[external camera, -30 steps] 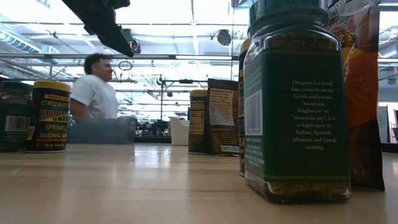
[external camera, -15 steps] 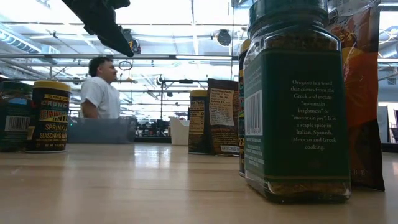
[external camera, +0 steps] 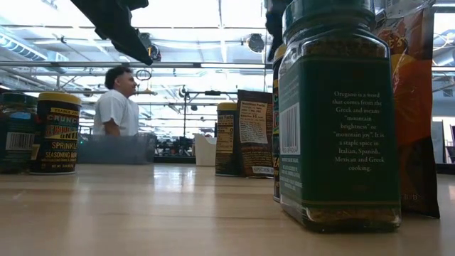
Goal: Sort spices by type
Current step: Put the bottom left green seasoning bottle into the right white bin
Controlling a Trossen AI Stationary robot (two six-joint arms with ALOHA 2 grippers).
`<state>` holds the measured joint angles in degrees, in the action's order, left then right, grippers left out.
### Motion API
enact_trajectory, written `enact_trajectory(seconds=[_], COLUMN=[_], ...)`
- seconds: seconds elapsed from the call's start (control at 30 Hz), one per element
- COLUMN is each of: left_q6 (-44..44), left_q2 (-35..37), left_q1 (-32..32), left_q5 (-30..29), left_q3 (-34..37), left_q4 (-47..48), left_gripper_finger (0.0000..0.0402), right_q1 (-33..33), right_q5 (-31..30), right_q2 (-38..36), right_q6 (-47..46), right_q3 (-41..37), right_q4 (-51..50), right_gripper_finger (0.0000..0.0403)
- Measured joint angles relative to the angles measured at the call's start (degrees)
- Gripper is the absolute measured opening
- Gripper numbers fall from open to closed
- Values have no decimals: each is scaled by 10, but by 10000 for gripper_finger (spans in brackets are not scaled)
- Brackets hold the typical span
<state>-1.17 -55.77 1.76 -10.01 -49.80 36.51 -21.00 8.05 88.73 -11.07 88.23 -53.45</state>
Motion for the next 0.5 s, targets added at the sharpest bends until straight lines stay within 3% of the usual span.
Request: enact_trajectory(seconds=[0.3,0.5], left_q6=[0,0], left_q2=[0,0], left_q1=[0,0], left_q5=[33,69], left_q3=[0,0], left_q4=[0,2], left_gripper_finger=[242,242], right_q1=[130,214], right_q5=[13,11], right_q2=[0,1], right_q6=[-67,-57], right_q3=[0,0], right_q4=[177,278], right_gripper_finger=[286,286])
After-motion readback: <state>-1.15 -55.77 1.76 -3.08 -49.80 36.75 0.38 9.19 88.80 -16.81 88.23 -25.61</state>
